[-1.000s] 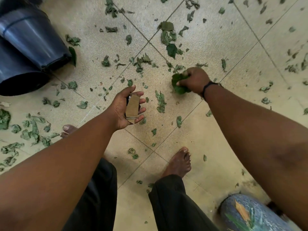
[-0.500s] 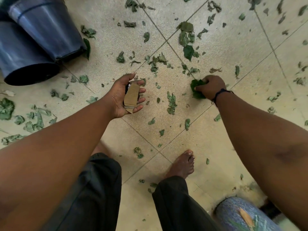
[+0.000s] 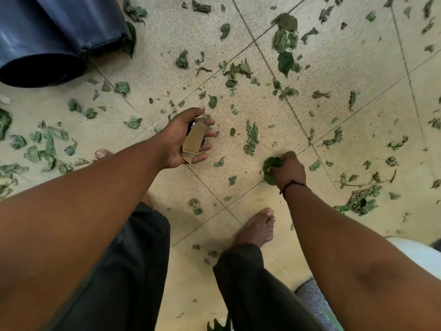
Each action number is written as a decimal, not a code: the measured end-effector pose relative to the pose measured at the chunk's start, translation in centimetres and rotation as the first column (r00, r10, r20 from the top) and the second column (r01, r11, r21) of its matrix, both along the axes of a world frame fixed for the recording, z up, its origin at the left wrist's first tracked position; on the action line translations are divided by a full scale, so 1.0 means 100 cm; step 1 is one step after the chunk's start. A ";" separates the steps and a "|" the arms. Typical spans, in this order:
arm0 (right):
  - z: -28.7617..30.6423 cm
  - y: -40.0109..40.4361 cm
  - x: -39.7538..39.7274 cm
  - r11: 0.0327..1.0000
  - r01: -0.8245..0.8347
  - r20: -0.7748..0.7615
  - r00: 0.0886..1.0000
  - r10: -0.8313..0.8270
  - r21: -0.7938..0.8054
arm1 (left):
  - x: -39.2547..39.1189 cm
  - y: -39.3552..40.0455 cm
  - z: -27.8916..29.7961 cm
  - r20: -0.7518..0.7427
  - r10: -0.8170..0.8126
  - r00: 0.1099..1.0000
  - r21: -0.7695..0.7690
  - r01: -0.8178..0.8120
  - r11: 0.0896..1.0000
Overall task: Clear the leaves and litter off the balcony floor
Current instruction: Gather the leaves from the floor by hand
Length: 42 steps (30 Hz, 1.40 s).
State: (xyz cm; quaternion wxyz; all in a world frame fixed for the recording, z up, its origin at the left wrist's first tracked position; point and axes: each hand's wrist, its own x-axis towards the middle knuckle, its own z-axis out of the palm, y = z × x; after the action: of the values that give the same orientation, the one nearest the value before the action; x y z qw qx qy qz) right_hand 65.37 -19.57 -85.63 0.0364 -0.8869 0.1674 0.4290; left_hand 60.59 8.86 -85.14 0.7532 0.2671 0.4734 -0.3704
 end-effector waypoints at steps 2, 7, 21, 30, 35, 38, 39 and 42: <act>-0.002 0.004 0.002 1.000 -0.019 -0.001 1.000 0.019 -0.012 | -0.006 -0.002 -0.003 -0.007 -0.004 1.000 -0.012 0.003 1.000; -0.002 -0.004 0.000 0.967 -0.244 -0.122 0.960 0.251 0.070 | 0.001 -0.013 0.000 -0.021 -0.045 0.999 0.009 0.045 0.999; 0.007 0.026 0.052 0.924 -0.191 -0.029 0.977 0.212 0.332 | 0.034 -0.027 0.007 0.007 -0.097 0.995 0.052 0.096 0.994; 0.012 0.091 0.191 0.903 -0.220 0.308 0.946 0.105 0.369 | 0.025 -0.024 0.005 0.007 -0.053 0.999 -0.004 0.053 0.999; -0.005 0.103 0.200 0.874 -0.479 0.294 0.851 0.436 0.089 | 0.029 -0.012 0.005 0.018 -0.056 0.998 0.044 0.056 0.997; -0.009 0.107 0.190 0.889 -0.444 0.321 0.863 0.391 0.110 | 0.029 -0.010 0.008 0.024 -0.052 0.998 0.062 0.050 0.997; -0.009 0.107 0.187 0.905 -0.396 0.329 0.885 0.330 0.155 | 0.029 -0.010 0.008 0.028 -0.048 0.998 0.056 0.046 0.997; 0.000 0.099 0.179 0.926 -0.117 0.372 0.928 -0.027 0.359 | 0.025 -0.012 0.008 0.024 -0.039 0.999 0.051 0.038 0.998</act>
State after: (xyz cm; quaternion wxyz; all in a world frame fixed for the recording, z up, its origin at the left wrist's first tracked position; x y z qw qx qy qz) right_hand 83.26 -9.70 -85.68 0.2257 -0.9320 0.0518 0.2790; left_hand 63.08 7.64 -84.33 0.7447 0.2997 0.4680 -0.3695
